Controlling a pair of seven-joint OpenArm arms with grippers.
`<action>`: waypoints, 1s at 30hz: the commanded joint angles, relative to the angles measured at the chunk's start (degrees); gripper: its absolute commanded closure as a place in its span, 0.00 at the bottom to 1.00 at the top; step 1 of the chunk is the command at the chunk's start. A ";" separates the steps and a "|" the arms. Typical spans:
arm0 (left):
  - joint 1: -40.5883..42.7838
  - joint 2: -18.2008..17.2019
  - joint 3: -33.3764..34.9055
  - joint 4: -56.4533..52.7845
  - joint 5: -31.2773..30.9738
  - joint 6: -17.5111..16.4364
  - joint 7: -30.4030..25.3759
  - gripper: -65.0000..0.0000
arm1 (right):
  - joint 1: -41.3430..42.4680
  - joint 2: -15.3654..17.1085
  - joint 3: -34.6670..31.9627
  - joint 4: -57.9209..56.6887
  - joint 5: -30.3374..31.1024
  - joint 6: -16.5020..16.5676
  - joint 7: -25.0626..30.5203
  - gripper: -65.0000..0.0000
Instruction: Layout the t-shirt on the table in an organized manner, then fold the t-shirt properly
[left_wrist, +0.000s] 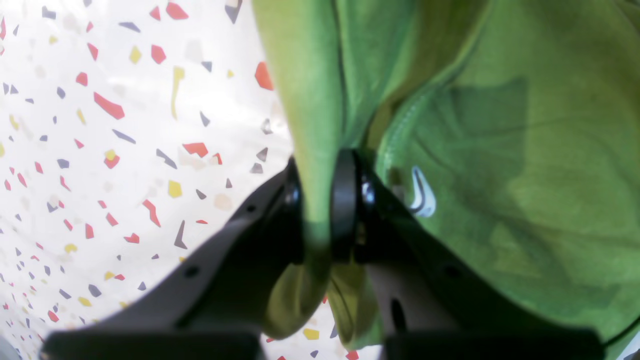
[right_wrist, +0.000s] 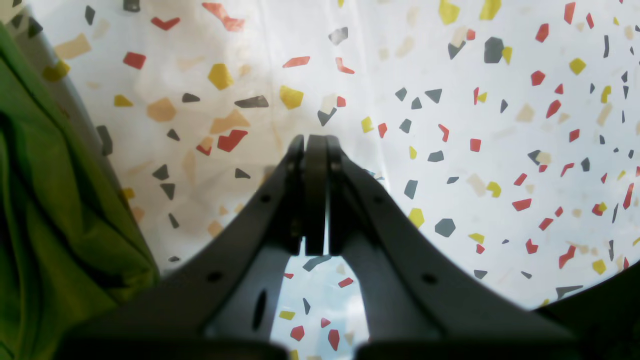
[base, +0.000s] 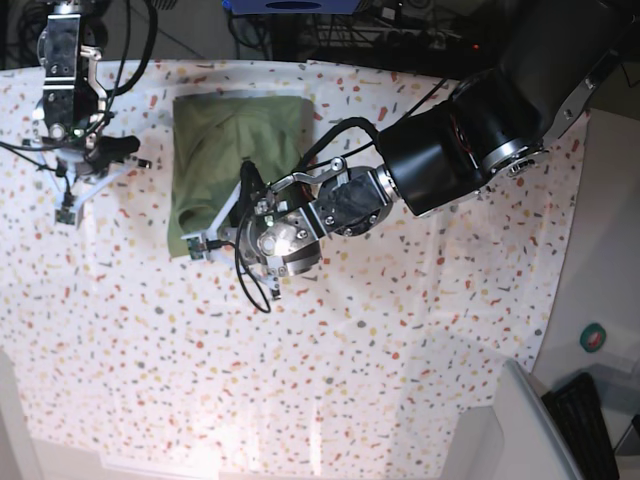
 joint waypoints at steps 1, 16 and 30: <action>-1.66 0.71 -0.40 1.06 0.30 0.08 -0.64 1.00 | 0.85 0.50 0.00 0.90 -0.42 -0.23 0.87 1.00; -2.37 -0.96 -2.34 9.85 0.39 0.08 0.06 0.34 | 0.59 0.50 -0.09 1.52 -0.42 -0.23 0.87 1.00; 21.54 -15.03 -39.00 43.43 0.57 0.08 15.89 1.00 | -10.14 10.34 0.53 19.71 -0.68 -0.23 0.78 1.00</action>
